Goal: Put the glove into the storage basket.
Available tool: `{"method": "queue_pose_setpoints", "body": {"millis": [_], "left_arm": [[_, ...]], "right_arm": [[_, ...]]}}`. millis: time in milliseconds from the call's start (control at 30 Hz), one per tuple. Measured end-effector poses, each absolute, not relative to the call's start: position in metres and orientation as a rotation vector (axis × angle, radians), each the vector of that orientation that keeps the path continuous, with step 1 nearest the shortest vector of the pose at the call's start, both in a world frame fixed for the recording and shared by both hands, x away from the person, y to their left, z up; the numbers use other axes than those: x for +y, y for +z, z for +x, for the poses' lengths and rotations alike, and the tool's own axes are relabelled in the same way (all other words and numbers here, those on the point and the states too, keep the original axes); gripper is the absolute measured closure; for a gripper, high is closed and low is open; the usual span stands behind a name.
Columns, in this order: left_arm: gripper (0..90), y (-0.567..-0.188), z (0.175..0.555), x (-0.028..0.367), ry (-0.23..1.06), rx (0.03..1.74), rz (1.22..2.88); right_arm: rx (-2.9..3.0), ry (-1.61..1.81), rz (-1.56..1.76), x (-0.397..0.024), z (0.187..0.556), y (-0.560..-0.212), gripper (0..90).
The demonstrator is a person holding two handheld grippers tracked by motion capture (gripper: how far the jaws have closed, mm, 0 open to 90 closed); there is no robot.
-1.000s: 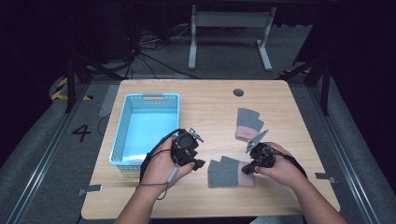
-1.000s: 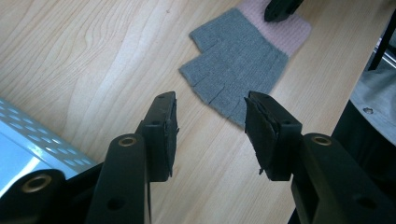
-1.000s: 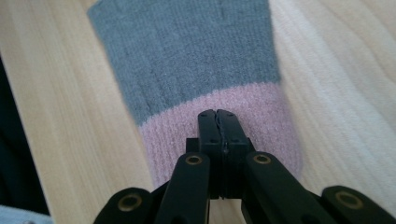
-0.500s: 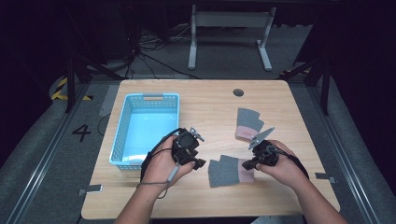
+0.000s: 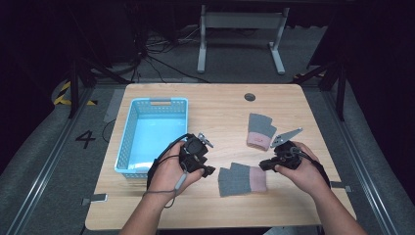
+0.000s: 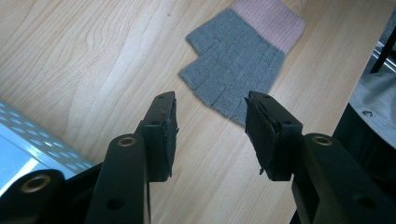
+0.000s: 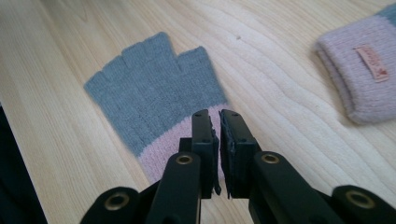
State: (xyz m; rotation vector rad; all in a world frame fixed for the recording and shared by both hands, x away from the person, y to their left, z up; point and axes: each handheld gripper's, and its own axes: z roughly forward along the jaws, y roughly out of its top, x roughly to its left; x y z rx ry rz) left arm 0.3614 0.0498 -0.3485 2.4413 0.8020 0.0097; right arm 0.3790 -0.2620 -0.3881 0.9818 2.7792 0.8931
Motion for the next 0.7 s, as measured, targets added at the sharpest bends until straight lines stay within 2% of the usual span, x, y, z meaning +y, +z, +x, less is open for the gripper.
{"method": "queue_pose_setpoints", "body": {"millis": [433,700], "left_arm": [[53.7,-0.346,0.361,0.059,0.017,0.829,2.425],[53.7,-0.345,0.359,0.065,0.021,0.843,2.420]], "right_arm": [[2.690,0.945,1.069,-0.268,0.390,-0.376,81.2],[2.646,0.926,1.140,-0.270,0.410,-0.363,76.4]]}}
